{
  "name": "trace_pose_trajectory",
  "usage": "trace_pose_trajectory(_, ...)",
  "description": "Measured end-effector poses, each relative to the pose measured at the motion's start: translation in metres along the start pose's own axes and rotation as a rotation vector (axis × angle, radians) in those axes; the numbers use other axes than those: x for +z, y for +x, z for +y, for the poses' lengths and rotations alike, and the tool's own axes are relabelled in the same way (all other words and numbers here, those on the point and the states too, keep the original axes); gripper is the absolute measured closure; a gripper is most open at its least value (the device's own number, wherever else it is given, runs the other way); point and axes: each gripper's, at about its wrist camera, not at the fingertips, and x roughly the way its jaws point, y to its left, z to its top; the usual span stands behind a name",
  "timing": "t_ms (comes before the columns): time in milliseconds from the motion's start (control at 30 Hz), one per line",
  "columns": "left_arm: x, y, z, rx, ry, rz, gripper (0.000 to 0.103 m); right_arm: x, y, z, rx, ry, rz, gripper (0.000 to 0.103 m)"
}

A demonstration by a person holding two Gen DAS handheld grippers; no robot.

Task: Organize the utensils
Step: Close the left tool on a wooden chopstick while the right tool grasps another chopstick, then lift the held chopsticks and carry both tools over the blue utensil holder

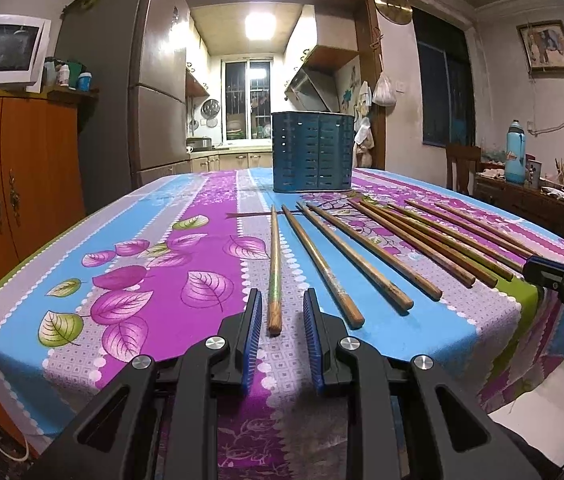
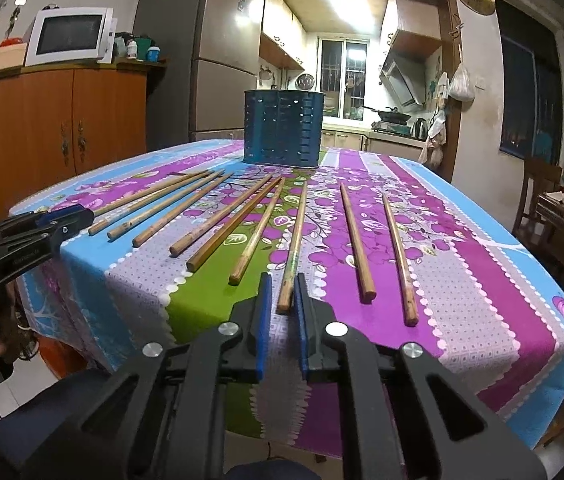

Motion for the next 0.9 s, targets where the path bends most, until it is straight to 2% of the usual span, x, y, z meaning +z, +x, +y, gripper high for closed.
trace_pose_trajectory(33,0.0,0.0,0.001,0.01,-0.004,0.002,0.096,0.0,0.0,0.0,-0.003,0.004,-0.005,0.096)
trace_pose_trajectory(133,0.002,-0.002,0.003,0.012,-0.009,0.004,0.096,0.003,-0.002,-0.003,0.002,0.023,-0.02,0.097)
trace_pose_trajectory(300,0.017,-0.017,0.003,0.008,-0.006,-0.044,0.096,0.018,-0.015,-0.007,-0.002,0.029,-0.066,0.097)
trace_pose_trajectory(633,0.088,-0.052,0.002,0.012,0.019,-0.216,0.096,0.087,-0.053,-0.012,-0.012,-0.051,-0.213,0.098)
trace_pose_trajectory(800,0.119,-0.048,0.001,-0.002,0.037,-0.26,0.096,0.123,-0.054,-0.017,-0.006,-0.099,-0.265,0.098)
trace_pose_trajectory(900,0.138,-0.041,-0.001,-0.017,0.058,-0.269,0.096,0.144,-0.049,-0.022,0.006,-0.115,-0.263,0.098)
